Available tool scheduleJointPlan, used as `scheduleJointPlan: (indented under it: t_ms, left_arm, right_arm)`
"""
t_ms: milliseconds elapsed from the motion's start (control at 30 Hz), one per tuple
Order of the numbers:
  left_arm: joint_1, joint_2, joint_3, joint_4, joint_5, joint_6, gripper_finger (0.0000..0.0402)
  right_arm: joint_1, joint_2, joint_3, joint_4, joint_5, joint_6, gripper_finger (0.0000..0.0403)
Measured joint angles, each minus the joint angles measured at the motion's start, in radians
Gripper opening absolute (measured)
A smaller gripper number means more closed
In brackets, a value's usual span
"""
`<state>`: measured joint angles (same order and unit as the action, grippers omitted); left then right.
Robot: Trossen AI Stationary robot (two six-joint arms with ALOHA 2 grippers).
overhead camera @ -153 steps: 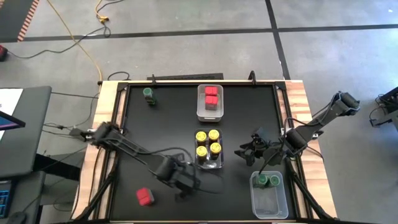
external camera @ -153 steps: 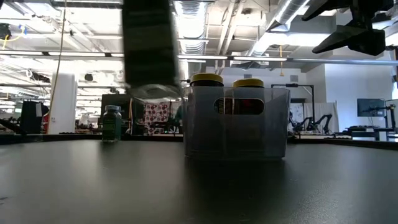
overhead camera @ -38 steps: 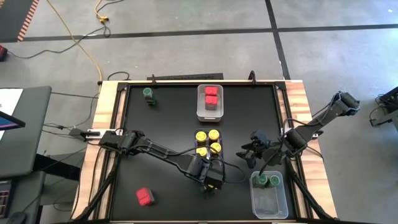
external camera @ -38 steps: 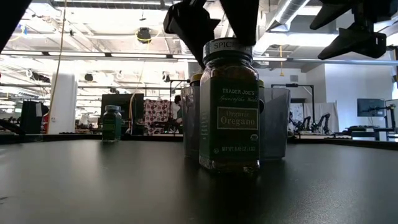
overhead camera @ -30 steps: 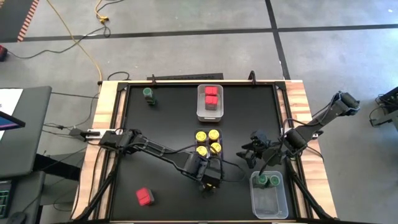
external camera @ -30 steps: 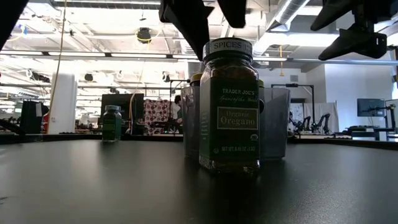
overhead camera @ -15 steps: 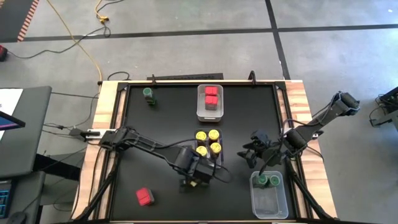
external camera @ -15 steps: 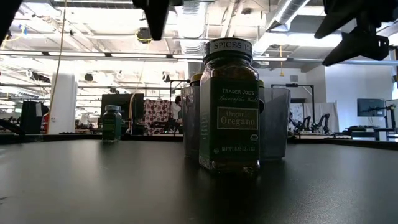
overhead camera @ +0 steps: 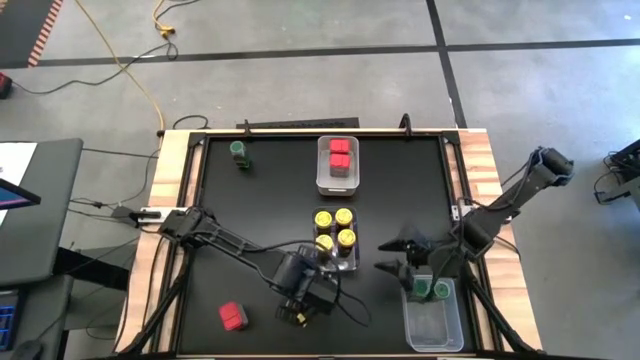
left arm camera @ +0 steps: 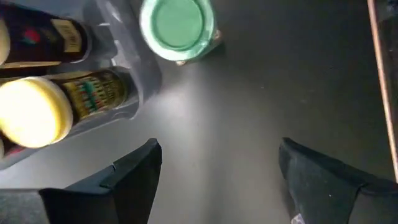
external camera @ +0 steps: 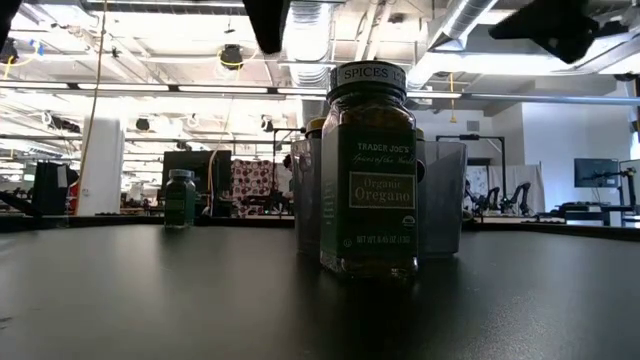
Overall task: Sort spices by type
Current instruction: Put the bottom green seasoning bottle into the transparent bin
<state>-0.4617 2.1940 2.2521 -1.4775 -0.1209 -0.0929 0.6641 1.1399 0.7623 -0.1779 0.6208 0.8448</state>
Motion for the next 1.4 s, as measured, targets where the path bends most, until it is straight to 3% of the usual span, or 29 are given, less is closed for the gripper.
scheduleJointPlan:
  t_ms: [133, 233, 433, 567, 767, 900, 1033, 1400]
  left_arm:
    - [-0.012, -0.03, -0.141, 0.093, 0.005, -0.001, 0.0308]
    - [-0.027, -0.117, -0.318, 0.197, 0.012, -0.037, 0.0308]
    - [-0.056, -0.441, -0.791, 0.584, 0.034, -0.131, 0.0308]
    - [-0.067, -0.68, -1.088, 0.797, 0.032, -0.213, 0.0308]
    - [-0.065, -0.974, -1.393, 1.006, 0.006, -0.332, 0.0308]
    - [-0.066, -1.116, -1.499, 1.077, -0.029, -0.355, 0.0308]
    - [-0.065, -1.199, -1.546, 1.087, -0.032, -0.354, 0.0308]
    - [-0.065, -1.24, -1.571, 1.076, -0.03, -0.309, 0.0308]
  right_arm:
    - [-0.004, 0.088, 0.049, 0.032, 0.007, -0.081, 0.0295]
    - [-0.018, 0.154, 0.103, 0.033, 0.007, -0.143, 0.0295]
    - [-0.056, 0.274, 0.242, 0.026, -0.001, -0.336, 0.0295]
    - [-0.106, 0.352, 0.375, -0.003, -0.086, -0.428, 0.0295]
    - [-0.201, 0.489, 0.633, -0.235, -0.182, -0.481, 0.0295]
    - [-0.244, 0.574, 0.777, -0.369, -0.202, -0.506, 0.0295]
    - [-0.264, 0.621, 0.842, -0.358, -0.203, -0.506, 0.0295]
    - [-0.309, 0.654, 0.859, -0.353, -0.204, -0.436, 0.0301]
